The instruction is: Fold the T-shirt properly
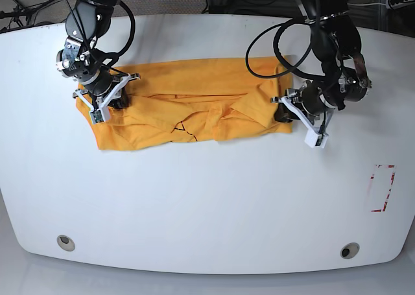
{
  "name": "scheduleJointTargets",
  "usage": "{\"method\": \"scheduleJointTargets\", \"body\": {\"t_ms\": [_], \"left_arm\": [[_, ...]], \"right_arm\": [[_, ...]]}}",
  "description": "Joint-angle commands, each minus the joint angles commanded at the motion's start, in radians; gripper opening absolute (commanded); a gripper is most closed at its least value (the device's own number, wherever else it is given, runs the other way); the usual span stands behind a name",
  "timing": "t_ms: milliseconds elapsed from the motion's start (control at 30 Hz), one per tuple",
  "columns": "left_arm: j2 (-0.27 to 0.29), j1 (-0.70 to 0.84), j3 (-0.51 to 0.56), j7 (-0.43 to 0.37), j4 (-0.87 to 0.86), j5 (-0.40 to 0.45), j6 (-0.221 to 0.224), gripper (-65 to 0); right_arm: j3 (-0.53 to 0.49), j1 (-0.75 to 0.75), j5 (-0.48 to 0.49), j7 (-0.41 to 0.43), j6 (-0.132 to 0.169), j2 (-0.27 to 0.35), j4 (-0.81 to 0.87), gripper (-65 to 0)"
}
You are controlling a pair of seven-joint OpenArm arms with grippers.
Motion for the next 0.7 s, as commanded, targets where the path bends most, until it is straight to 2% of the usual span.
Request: {"method": "scheduleJointTargets", "body": {"t_ms": [100,233,333,500,600,633,700], "left_arm": [[0.0,0.006,0.025,-0.02,-0.009,-0.002,0.0,-61.8],[-0.002,0.008,0.077,0.006,-0.011,-0.006,-0.006,-60.7],[-0.002,0.009,0.146,0.032,-0.008,-0.006,-0.057,-61.0],[-0.002,0.008,0.265,0.098,-0.02,0.002,-0.167,-60.8],[-0.023,0.0,0.351,0.138,-0.041,0.002,-0.204,-60.8],[-0.041,-0.002,0.414,0.15,-0.052,-0.002,-0.218,-60.8],[-0.06,-0.008,0.477,0.149,-0.051,-0.006,-0.23,-60.8]], "right_arm": [[0.0,0.0,0.0,0.0,0.0,0.0,0.002,-59.0],[0.0,0.0,0.0,0.002,0.0,0.0,0.0,-59.0],[0.0,0.0,0.0,0.002,0.0,0.0,0.0,-59.0],[0.0,0.002,0.0,0.002,0.0,0.0,0.0,-59.0],[0.0,0.002,0.0,0.002,0.0,0.0,0.0,-59.0],[0.0,0.003,0.0,0.002,0.0,0.0,0.0,-59.0],[0.0,0.008,0.0,0.002,0.0,0.0,0.0,-59.0]]}}
